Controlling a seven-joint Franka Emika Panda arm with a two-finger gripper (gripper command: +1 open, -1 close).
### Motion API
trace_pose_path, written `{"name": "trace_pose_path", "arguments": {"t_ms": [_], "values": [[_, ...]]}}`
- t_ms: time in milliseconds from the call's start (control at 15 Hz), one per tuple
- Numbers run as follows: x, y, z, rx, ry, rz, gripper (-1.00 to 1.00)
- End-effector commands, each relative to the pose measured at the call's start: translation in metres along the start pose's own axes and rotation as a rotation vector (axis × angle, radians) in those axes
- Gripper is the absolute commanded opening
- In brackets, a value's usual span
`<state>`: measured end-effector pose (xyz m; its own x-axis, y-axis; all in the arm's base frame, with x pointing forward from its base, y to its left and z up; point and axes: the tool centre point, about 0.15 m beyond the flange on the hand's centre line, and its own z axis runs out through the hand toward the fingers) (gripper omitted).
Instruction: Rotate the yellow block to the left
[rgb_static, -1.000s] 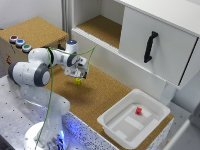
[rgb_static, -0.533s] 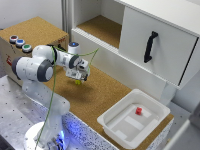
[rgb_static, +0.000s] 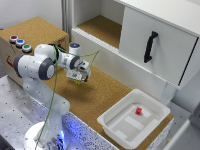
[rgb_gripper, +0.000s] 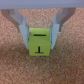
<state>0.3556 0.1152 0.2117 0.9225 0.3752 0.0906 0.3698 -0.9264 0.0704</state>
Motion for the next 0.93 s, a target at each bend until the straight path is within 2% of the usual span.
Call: {"name": "trace_pose_path", "arguments": {"t_ms": [0,67,200,333,467,733,867], "values": [[0.012,-0.003,-0.022,-0.072,0.019,-0.135,-1.00],[0.011,-0.004,-0.031,-0.090,0.020,-0.198,-1.00],[0.006,-0.006,-0.045,-0.089,0.011,-0.377,-1.00],[0.006,-0.001,-0.048,-0.041,0.012,-0.529,-1.00],[0.006,0.006,-0.043,-0.018,0.025,-0.680,-1.00],[-0.003,0.015,-0.043,0.097,0.079,-1.082,-1.00],[-0.015,0.012,-0.042,0.137,0.087,-1.268,-1.00]]}}
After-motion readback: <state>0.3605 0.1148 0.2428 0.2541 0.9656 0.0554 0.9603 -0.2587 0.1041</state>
